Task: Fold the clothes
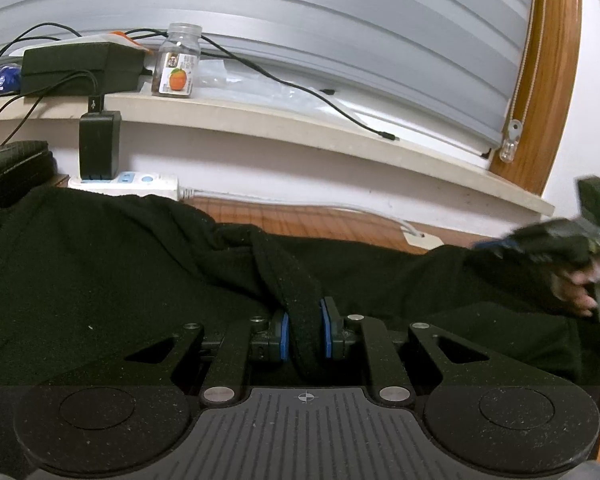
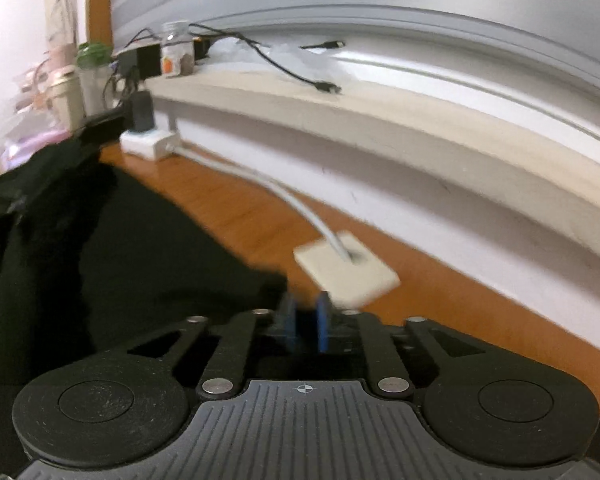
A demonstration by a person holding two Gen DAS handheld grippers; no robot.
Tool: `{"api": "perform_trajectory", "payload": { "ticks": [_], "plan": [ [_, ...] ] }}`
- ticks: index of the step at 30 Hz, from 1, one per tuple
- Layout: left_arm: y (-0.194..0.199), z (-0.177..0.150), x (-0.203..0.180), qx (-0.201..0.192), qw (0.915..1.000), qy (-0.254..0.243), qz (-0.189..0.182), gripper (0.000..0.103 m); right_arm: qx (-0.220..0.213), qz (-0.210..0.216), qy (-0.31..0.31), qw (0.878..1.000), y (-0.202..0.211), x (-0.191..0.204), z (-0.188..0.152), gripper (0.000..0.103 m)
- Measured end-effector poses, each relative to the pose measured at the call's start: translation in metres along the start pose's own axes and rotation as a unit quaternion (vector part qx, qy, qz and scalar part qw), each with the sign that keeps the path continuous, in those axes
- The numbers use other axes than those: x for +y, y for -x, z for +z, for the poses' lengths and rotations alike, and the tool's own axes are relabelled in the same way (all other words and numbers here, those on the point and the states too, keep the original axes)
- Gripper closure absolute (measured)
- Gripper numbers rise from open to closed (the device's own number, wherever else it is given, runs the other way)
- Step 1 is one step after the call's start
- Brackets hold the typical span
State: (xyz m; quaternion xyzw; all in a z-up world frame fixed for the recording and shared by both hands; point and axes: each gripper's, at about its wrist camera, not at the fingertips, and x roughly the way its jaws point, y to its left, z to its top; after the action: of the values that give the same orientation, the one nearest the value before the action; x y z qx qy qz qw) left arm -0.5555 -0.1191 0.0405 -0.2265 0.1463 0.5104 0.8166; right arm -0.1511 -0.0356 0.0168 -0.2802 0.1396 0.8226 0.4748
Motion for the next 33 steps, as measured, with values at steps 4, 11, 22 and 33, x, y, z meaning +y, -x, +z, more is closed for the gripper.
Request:
{"api": "perform_trajectory", "payload": {
  "ticks": [4,11,22,33],
  "plan": [
    [-0.002,0.0,0.0,0.004,1.0,0.001,0.002,0.087,0.022,-0.038,-0.006,0.999,0.033,-0.025,-0.036,0.078],
    [-0.006,0.001,-0.001,0.014,0.9998,0.0,0.012,0.086,0.007,-0.082,-0.04,0.996,0.088,-0.06,-0.091,0.078],
    [-0.009,0.002,0.001,0.024,0.9997,0.007,0.01,0.086,0.009,-0.129,-0.021,0.991,0.12,-0.045,-0.112,0.068],
    [0.015,0.021,-0.006,-0.027,0.999,-0.005,0.035,0.049,-0.055,-0.029,0.015,0.998,0.105,0.032,-0.068,0.053]
  ]
}}
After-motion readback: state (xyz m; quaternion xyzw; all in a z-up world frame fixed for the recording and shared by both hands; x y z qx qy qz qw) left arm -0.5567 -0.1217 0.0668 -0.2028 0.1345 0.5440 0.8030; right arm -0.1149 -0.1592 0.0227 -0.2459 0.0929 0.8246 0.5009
